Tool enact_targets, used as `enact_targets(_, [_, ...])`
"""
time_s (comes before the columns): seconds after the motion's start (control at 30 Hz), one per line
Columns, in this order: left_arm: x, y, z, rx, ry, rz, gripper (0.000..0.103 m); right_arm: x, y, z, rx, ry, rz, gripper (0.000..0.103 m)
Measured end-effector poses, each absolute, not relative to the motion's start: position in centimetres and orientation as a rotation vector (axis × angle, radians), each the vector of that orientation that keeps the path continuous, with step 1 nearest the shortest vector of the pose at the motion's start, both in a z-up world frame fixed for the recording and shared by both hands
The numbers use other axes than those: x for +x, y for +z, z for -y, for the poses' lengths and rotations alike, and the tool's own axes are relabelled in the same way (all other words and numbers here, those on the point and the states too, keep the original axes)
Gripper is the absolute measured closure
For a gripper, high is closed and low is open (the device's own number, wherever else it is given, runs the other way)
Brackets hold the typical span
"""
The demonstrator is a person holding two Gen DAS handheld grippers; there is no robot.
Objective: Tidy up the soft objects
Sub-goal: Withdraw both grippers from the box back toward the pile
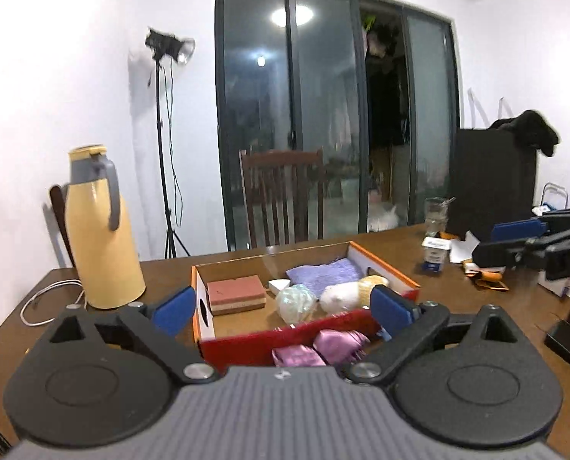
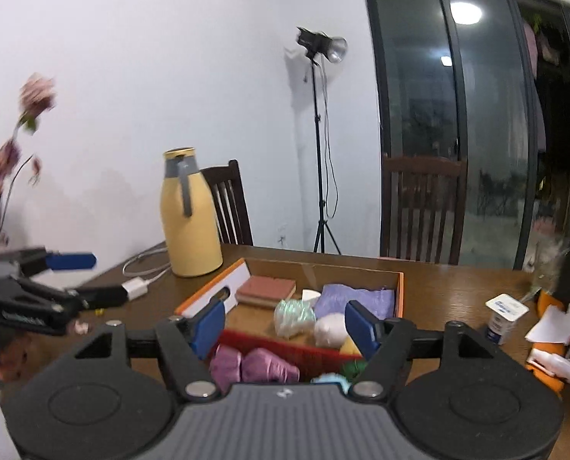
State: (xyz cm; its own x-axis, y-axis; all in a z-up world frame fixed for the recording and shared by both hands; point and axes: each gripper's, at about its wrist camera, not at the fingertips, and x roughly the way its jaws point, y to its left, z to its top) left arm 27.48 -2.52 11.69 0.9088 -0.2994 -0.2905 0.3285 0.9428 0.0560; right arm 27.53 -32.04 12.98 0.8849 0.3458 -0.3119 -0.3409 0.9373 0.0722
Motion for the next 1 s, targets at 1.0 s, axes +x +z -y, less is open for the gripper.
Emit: enact_targets(1.0, [19.5,0.3,2.5,-0.017,-0.351,-0.463,0.001,16.6,-0.3,29.1,0.102,0.301,-0.451,0.046])
